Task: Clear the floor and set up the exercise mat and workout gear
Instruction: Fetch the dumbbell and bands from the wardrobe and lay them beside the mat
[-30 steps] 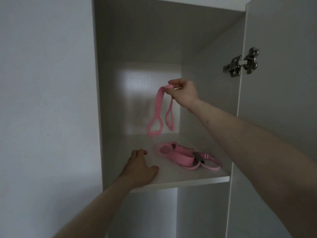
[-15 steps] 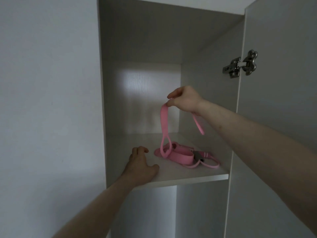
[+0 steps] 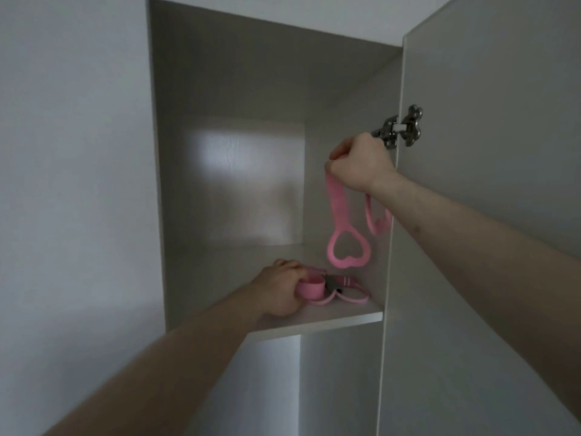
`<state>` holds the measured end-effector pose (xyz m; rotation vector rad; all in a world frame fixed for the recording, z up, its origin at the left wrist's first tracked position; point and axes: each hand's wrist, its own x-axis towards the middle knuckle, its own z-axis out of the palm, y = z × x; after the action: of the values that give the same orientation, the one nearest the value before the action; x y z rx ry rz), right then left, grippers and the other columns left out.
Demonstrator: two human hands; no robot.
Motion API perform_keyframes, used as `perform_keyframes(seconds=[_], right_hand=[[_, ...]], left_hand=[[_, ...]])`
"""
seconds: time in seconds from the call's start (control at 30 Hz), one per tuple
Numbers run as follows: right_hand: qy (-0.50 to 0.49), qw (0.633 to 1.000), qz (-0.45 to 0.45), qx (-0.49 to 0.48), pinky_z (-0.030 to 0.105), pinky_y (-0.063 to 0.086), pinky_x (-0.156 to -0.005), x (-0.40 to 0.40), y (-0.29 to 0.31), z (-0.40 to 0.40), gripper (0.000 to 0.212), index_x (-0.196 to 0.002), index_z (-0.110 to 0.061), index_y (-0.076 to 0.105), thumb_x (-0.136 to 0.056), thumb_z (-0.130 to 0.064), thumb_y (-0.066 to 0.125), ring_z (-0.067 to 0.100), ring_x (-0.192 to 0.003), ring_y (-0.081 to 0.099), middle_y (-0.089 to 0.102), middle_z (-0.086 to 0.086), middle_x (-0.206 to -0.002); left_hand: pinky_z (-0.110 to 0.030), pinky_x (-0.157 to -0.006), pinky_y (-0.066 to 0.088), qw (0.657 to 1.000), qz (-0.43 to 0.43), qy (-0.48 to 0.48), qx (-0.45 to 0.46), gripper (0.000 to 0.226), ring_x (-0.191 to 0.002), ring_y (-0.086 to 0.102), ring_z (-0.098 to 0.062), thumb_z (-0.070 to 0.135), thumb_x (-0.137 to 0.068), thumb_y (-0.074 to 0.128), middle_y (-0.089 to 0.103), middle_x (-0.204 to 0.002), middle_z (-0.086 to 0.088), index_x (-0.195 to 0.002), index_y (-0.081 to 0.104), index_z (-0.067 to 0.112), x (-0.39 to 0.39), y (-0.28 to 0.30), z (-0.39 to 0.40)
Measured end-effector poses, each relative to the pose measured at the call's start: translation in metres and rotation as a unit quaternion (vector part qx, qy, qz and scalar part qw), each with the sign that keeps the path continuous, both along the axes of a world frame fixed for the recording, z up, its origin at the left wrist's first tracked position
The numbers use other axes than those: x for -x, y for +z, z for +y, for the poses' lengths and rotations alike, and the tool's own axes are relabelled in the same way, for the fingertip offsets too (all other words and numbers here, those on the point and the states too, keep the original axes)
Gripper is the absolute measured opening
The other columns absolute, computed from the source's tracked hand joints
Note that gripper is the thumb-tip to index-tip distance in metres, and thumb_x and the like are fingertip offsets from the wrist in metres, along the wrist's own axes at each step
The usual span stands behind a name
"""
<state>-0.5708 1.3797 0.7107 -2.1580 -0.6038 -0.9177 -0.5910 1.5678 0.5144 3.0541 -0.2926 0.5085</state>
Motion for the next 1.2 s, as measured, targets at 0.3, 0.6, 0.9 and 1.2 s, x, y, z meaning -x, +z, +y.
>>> perform_keyframes(seconds=[0.3,0.6,0.9,1.2], right_hand=[[-0.07,0.991,0.044,0.109,0.031,0.057,-0.086,0.008,-0.007,-0.026,0.024,-0.096,-0.016,0.082,-0.076,-0.024,0.07,0.03,-0.102,0.069,0.076,0.01,-0.101],[-0.051,0.939,0.201,0.274,0.027,0.051,-0.062,0.003,-0.041,-0.022,0.029,-0.083,-0.014,0.078,-0.086,-0.043,0.073,0.025,-0.078,0.068,0.067,0.003,-0.077],[-0.031,0.905,0.229,0.357,0.033,0.06,-0.078,-0.004,-0.078,-0.011,0.027,-0.106,-0.011,0.079,-0.079,-0.015,0.076,0.025,-0.096,0.073,0.077,0.008,-0.106],[0.029,0.862,0.211,0.461,0.034,0.058,-0.091,-0.009,-0.123,0.017,0.042,-0.108,-0.014,0.08,-0.075,-0.04,0.085,0.024,-0.101,0.071,0.076,0.004,-0.11]], left_hand=[[-0.034,-0.067,0.04,0.961,-0.226,0.094,0.125,0.011,-0.088,0.064,-0.035,0.024,-0.099,0.053,0.067,-0.096,-0.013,-0.104,0.052,0.014,0.014,0.075,0.01],[-0.036,-0.058,0.038,0.932,-0.327,0.028,0.155,0.009,-0.07,0.055,-0.023,0.01,-0.097,0.049,0.055,-0.076,0.007,-0.097,0.043,0.017,0.077,0.136,0.009],[-0.033,-0.07,0.047,0.973,-0.193,0.089,0.087,0.014,-0.083,0.058,-0.022,0.028,-0.096,0.054,0.062,-0.097,0.002,-0.108,0.058,0.022,0.108,0.118,0.004],[-0.029,-0.077,0.049,0.981,-0.143,0.094,0.09,0.016,-0.085,0.058,-0.015,0.034,-0.094,0.061,0.068,-0.1,0.007,-0.104,0.07,0.025,0.116,0.105,0.003]])
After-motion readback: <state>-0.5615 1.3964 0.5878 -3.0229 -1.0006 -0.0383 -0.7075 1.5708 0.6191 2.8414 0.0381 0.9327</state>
